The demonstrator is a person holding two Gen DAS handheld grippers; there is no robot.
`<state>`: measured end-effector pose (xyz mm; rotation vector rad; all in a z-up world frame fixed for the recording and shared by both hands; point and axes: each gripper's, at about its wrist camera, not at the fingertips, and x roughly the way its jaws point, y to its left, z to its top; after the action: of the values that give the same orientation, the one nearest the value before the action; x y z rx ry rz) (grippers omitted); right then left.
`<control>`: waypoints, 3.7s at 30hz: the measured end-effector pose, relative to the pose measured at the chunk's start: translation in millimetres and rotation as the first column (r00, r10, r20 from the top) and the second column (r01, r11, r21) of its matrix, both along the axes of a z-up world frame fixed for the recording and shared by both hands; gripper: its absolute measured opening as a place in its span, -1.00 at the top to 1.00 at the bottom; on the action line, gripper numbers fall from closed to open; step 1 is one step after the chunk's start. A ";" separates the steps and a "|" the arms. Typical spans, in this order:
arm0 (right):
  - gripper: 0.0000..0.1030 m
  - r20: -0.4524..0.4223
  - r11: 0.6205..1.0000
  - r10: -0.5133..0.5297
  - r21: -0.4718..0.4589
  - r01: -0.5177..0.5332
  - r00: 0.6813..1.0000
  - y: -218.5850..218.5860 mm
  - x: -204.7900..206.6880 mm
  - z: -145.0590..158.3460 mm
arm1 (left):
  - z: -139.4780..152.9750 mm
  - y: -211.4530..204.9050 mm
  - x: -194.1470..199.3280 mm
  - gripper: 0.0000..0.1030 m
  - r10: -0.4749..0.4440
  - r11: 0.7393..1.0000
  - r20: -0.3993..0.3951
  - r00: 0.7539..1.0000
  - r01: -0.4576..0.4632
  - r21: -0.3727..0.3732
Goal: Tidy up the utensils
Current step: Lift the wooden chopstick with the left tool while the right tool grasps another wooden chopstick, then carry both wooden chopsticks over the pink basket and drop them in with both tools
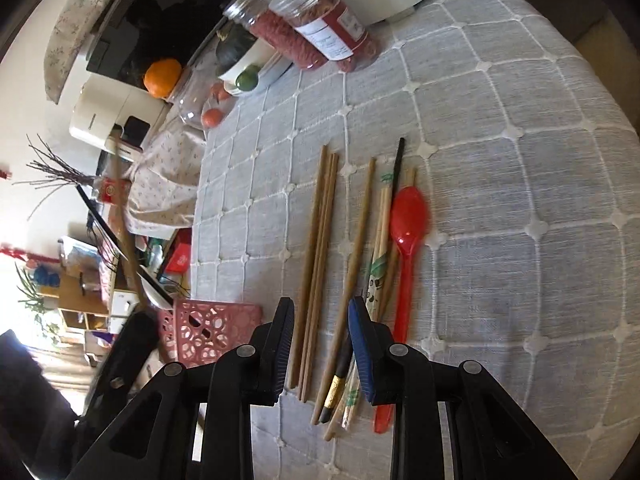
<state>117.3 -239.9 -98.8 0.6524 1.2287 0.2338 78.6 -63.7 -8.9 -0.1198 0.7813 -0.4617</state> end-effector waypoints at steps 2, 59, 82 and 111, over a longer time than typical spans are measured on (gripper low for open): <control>0.50 -0.014 0.999 0.020 -0.032 -0.020 1.000 12.1 7.7 -7.9 | 9.2 17.9 -6.1 0.85 0.022 0.999 0.020 1.000 -0.021 -0.036; 0.86 0.751 0.961 0.158 -0.266 0.075 0.641 110.0 -59.0 139.7 | -3.4 117.9 20.7 0.85 0.398 0.917 0.332 0.855 -0.360 -0.173; 0.86 0.790 0.956 0.168 -0.277 0.099 0.589 145.0 -62.4 133.1 | -12.5 131.6 27.0 0.04 0.335 0.934 0.008 0.942 -0.331 -0.134; 0.59 0.664 0.923 0.274 -0.384 0.003 0.695 172.3 -40.5 93.7 | 0.5 154.8 15.7 -0.05 0.346 0.916 -0.184 0.920 -0.374 -0.145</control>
<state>76.8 -67.6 -5.1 0.1000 0.5288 0.3395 94.3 91.1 -8.4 -0.4647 0.8477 -0.1690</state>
